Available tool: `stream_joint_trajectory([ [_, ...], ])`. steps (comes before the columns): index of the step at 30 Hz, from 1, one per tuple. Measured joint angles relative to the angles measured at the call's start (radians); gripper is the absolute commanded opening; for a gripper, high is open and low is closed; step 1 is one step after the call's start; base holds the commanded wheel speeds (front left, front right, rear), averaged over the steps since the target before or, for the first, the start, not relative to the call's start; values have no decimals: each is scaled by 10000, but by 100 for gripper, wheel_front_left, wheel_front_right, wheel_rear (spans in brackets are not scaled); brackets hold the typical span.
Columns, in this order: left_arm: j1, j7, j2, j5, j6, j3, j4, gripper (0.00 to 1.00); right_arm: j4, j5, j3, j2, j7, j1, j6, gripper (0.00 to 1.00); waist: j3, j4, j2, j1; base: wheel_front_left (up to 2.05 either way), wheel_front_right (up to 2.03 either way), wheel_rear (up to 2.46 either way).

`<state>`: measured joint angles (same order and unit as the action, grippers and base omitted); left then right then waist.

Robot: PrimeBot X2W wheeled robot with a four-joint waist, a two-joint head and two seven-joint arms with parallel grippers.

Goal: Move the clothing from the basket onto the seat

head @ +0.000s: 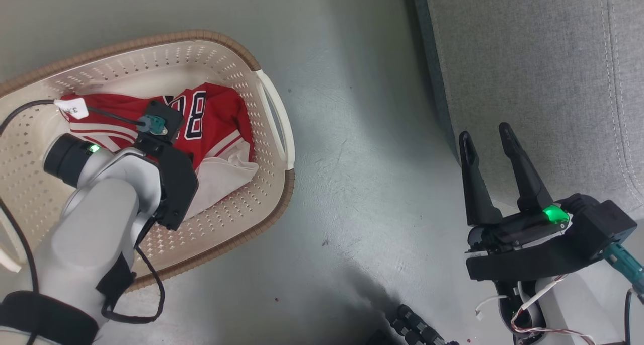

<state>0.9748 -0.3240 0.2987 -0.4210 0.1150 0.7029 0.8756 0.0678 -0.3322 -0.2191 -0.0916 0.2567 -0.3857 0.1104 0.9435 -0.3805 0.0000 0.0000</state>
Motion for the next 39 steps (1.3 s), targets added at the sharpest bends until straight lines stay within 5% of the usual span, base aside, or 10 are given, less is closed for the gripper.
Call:
stream_joint_trajectory([
  [8, 29, -188, -180, 169, 10, 439, 721, 100, -17, 142, 61, 63, 0, 133, 0, 100, 4, -18, 0, 0, 0, 0, 0],
  [10, 50, -182, -249, 192, 10, 493, 834, 13, -63, 178, 84, 63, 0, 223, 0, 100, -3, -13, 0, -1, 0, 0, 0],
  [11, 79, -157, -288, 192, 10, 491, 871, 13, -71, 178, 109, 63, 0, 288, 0, 100, -7, -8, 0, 0, 0, 0, 0],
  [12, 114, -123, -328, 192, 10, 493, 903, 0, -71, 184, 136, 63, 0, 328, 0, 100, -8, -1, 0, 0, 0, 0, 0],
  [39, 54, 2098, -1053, -629, 159, 98, 1455, 0, 180, 309, 453, -100, 0, -329, 90, 100, -923, 306, 1, 0, 0, 0, 0],
])
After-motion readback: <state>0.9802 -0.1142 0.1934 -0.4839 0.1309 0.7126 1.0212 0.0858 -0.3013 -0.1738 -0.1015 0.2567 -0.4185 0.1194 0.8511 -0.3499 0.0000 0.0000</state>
